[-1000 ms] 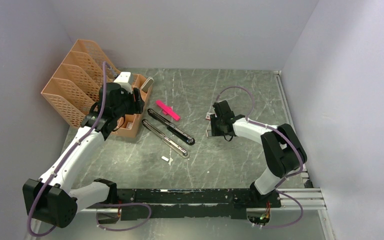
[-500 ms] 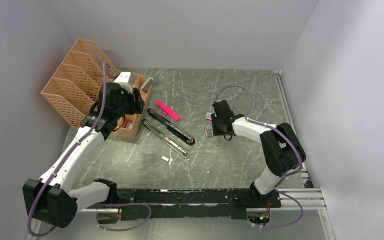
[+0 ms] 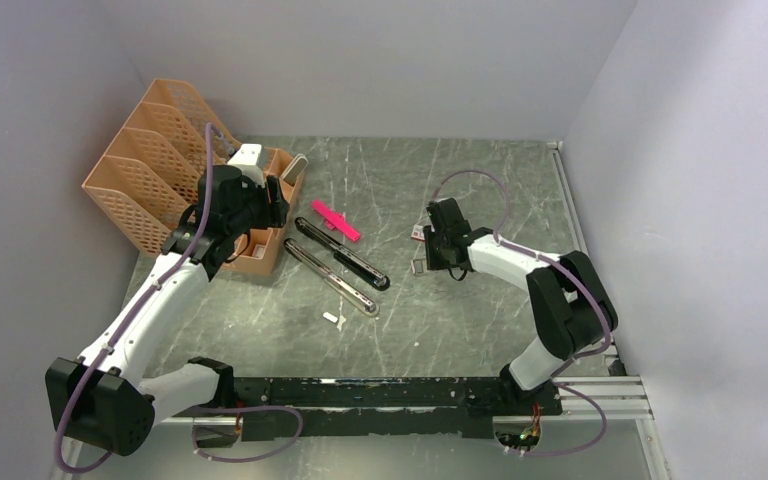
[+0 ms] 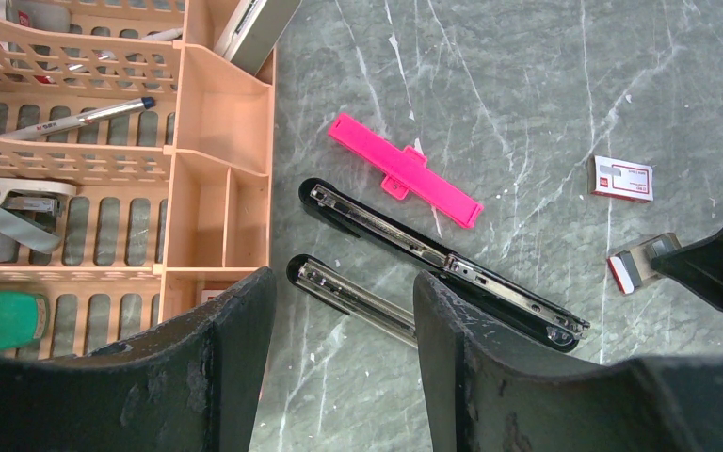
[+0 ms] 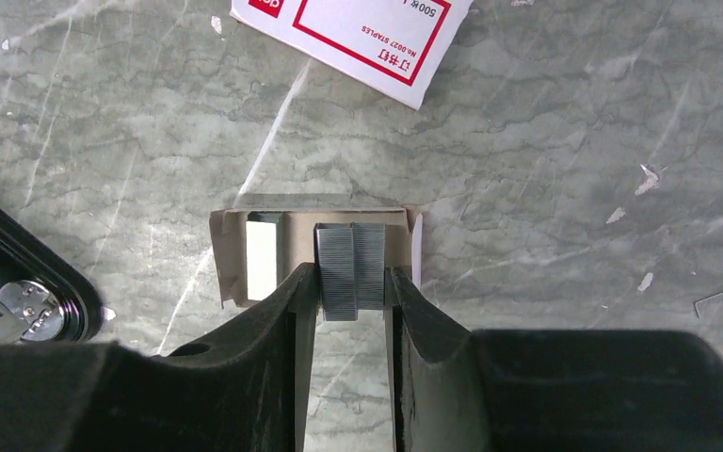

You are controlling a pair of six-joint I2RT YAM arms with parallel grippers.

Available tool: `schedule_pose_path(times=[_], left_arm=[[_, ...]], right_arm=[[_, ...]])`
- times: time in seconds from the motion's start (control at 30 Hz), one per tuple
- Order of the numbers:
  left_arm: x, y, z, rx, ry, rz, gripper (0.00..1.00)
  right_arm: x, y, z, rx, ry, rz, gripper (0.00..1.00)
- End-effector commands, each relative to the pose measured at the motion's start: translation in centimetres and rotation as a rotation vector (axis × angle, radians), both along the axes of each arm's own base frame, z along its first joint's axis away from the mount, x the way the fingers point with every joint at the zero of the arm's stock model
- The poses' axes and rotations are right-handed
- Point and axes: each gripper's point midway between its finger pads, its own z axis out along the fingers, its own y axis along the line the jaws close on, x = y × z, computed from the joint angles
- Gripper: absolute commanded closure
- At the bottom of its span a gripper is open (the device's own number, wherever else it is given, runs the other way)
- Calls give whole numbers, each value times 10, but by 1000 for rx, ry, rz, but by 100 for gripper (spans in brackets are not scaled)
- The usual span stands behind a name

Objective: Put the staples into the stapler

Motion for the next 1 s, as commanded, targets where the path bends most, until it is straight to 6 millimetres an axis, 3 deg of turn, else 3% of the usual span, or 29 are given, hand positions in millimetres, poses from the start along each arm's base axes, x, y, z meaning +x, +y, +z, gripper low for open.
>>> schedule_pose_path(times=[0.0,0.5,0.73,0.97], left_arm=[[1,-1,10,-19,-42,-14,40],[1,-1,10,-19,-40,-15,40],[1,-1,10,-20,-39,-14,40],[2,1,7,-17,-32,-8,40]], right_arm=[[8,2,19,19,-40,-4,71],[-3,9,40,34,-32,37,71],[-28,35,48,20,-22,131,71],[-69,71,46,4,-3,258,71]])
